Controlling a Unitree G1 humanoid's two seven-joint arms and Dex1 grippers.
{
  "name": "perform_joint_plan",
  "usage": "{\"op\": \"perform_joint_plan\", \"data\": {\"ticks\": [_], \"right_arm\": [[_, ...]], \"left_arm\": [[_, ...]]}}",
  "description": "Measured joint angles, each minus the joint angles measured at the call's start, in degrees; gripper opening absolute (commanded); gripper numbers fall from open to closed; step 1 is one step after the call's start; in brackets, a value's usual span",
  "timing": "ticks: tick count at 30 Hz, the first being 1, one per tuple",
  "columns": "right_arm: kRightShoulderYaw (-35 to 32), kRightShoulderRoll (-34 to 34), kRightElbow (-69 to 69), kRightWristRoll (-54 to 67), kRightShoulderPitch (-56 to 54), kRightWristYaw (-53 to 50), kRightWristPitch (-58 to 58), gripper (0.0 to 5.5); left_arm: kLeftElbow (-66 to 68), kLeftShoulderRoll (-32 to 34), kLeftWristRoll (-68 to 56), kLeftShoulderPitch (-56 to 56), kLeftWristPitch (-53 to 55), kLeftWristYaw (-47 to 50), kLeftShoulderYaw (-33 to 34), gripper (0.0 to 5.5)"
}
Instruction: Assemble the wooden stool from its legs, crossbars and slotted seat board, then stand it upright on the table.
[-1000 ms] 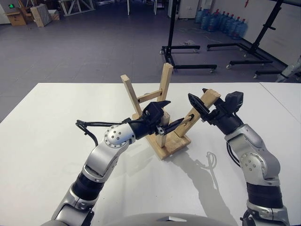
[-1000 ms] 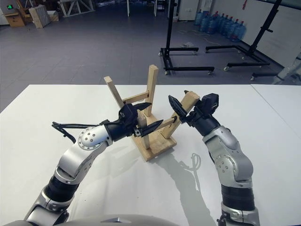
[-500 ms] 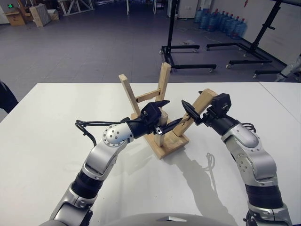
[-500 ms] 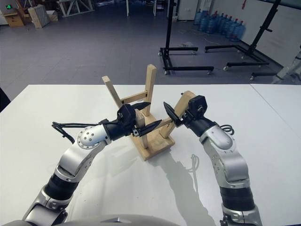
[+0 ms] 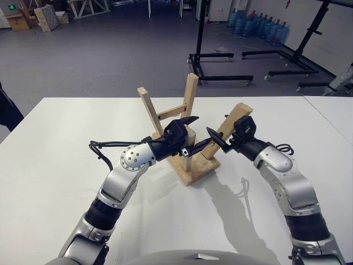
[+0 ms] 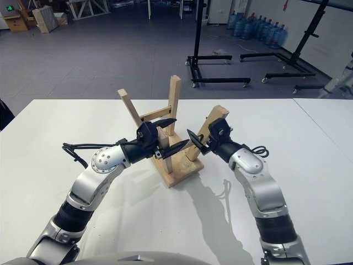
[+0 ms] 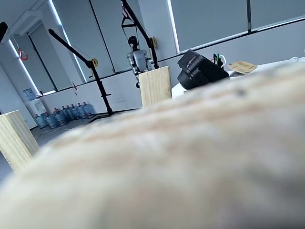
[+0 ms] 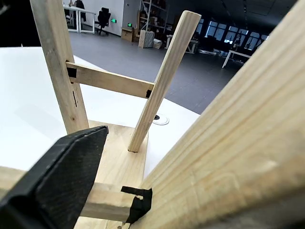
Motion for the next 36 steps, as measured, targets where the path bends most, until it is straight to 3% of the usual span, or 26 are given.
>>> {"op": "perform_joint_plan", "data": {"ticks": [9, 16, 26, 36], "right_arm": [[4.48, -8.53, 0.77, -4.13, -5.16, 2.8, 1.69, 4.07], [5.47, -8.2, 2.04, -3.96, -5.63, 2.87, 0.69, 4.07], [-3.62, 0.36, 1.04, 9.91, -0.29, 5.68, 0.43, 4.07], [-8.2, -1.34, -5.28, 17.47, 9.21, 14.16, -1.33, 4.07]], "left_arm": [[1.22, -0.01, -0.18, -0.02, -0.73, -0.05, 0.7, 3.67], [2.42, -0.01, -0.15, -0.03, -0.91, -0.02, 0.7, 3.67], [2.75, 1.77, -0.04, -0.41, -0.62, -0.01, 2.88, 3.67], [0.59, 4.38, -1.43, 2.35, 2.6, 1.53, 7.42, 3.67]]}}
